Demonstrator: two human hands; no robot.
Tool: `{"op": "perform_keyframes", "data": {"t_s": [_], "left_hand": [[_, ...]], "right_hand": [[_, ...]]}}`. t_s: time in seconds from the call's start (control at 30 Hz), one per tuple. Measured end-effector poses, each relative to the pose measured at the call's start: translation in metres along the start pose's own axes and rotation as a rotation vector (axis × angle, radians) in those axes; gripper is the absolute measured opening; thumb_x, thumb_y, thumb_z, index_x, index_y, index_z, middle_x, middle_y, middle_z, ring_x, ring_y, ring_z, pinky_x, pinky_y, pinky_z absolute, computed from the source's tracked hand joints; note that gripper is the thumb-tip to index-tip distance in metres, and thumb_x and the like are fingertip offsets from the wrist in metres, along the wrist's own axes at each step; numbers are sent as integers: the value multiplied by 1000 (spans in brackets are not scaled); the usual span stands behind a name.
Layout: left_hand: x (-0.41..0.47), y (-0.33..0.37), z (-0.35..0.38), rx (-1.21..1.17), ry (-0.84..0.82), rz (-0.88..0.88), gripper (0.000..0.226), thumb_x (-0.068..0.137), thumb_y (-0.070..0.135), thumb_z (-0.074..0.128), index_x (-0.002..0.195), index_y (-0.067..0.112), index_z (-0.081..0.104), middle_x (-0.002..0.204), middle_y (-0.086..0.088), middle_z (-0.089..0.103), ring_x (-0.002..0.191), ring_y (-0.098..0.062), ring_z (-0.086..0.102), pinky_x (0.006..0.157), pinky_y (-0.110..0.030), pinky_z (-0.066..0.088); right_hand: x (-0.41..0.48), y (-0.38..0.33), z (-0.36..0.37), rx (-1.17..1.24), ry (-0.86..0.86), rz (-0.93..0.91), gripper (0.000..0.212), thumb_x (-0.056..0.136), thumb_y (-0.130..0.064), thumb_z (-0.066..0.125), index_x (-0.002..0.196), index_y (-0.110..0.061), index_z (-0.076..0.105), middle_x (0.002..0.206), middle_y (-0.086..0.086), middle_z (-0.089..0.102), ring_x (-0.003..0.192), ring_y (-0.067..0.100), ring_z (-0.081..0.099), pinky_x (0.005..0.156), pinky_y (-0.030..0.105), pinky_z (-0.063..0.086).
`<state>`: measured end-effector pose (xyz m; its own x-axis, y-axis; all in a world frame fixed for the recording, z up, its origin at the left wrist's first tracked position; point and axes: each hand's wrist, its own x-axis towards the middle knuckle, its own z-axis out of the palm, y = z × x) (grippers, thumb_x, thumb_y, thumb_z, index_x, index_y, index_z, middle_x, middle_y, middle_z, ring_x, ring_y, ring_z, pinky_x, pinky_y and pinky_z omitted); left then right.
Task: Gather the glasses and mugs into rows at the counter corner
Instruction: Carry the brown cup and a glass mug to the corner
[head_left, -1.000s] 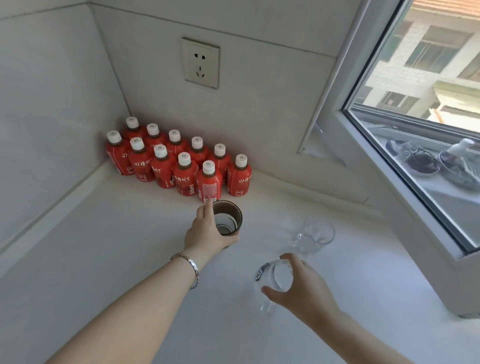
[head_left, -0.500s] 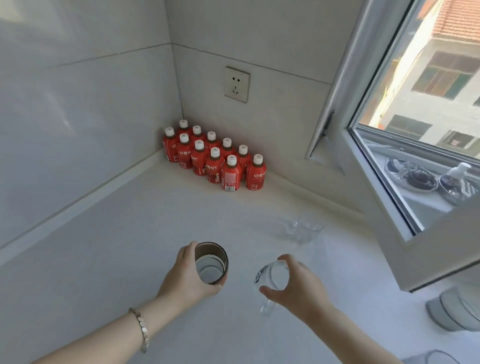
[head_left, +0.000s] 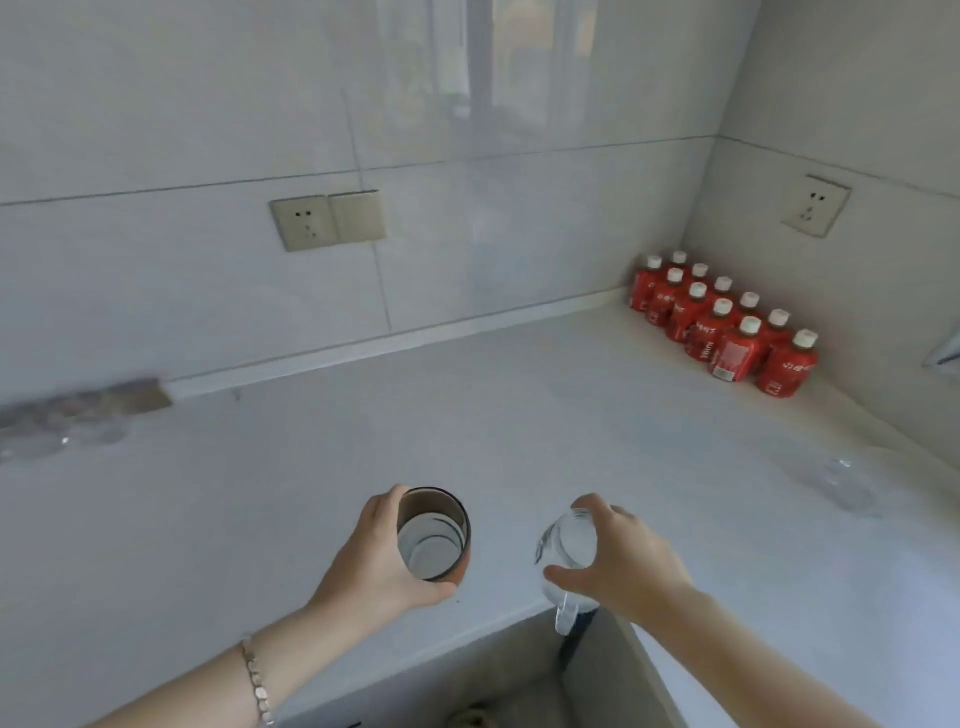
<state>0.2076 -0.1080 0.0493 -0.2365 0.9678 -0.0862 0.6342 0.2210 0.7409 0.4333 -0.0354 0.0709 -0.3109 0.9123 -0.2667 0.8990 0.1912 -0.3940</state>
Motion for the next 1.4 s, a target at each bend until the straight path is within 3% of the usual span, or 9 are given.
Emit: {"op": "perform_keyframes", "data": {"t_s": [0.23, 0.43, 0.6, 0.73, 0.83, 0.93, 1.0, 1.13, 1.4], "left_hand": [[-62, -97, -111, 5, 217, -142, 84, 41, 48, 78, 117, 30, 45, 117, 8, 49, 104, -4, 50, 86, -18, 38], [-82, -199, -212, 11, 343, -260, 97, 34, 54, 65, 122, 20, 40, 118, 6, 38, 105, -3, 42, 77, 2, 33], [-67, -287, -302, 52, 341, -327, 103, 44, 43, 78, 131, 14, 32, 119, 9, 27, 106, -2, 38, 89, -9, 28], [-29, -348, -360, 80, 324, -349, 100, 64, 27, 81, 142, 13, 20, 138, -1, 26, 128, -16, 35, 96, -19, 33], [9, -383, -391, 146, 278, -371, 104, 68, 26, 79, 147, 17, 12, 142, -4, 21, 130, -14, 18, 97, -24, 33], [47, -411, -411, 270, 279, -384, 91, 64, 33, 80, 137, 19, 28, 133, -4, 31, 125, -19, 35, 86, -23, 24], [67, -423, -420, 306, 248, -429, 88, 64, 38, 80, 134, 15, 31, 130, -6, 35, 123, -23, 39, 84, -28, 30], [96, -445, -431, 344, 154, -446, 89, 64, 39, 79, 132, 7, 33, 130, -13, 39, 118, -30, 36, 97, -35, 38], [122, -465, -434, 436, -20, -332, 96, 68, 42, 75, 141, 5, 26, 139, -10, 35, 128, -29, 36, 106, -34, 37]], "right_hand": [[1, -141, 67, -53, -115, -248, 68, 73, -53, 67, 128, -27, 37, 121, -3, 57, 102, 19, 59, 77, 26, 45], [36, -284, 131, -112, -213, -403, 66, 72, -52, 67, 127, -29, 39, 121, -4, 56, 106, 18, 57, 77, 25, 43], [71, -402, 182, -86, -257, -436, 67, 71, -52, 68, 127, -30, 38, 126, -7, 54, 111, 17, 56, 86, 27, 46], [96, -476, 216, -75, -272, -429, 70, 71, -52, 68, 130, -30, 37, 129, -8, 53, 114, 16, 55, 87, 26, 43], [113, -512, 239, -81, -272, -405, 70, 72, -52, 68, 131, -30, 36, 130, -7, 52, 112, 17, 57, 87, 27, 45], [128, -532, 257, -77, -270, -372, 71, 72, -51, 69, 132, -29, 36, 131, -8, 52, 109, 16, 59, 85, 25, 45], [138, -540, 265, -89, -275, -352, 71, 72, -51, 69, 131, -30, 37, 132, -9, 51, 108, 15, 59, 84, 24, 44], [160, -549, 275, -131, -281, -310, 70, 73, -51, 69, 131, -29, 37, 132, -8, 52, 106, 16, 60, 77, 22, 40], [220, -591, 289, -144, -252, -287, 72, 74, -50, 70, 133, -26, 36, 132, -3, 52, 111, 19, 58, 87, 27, 45]]}}
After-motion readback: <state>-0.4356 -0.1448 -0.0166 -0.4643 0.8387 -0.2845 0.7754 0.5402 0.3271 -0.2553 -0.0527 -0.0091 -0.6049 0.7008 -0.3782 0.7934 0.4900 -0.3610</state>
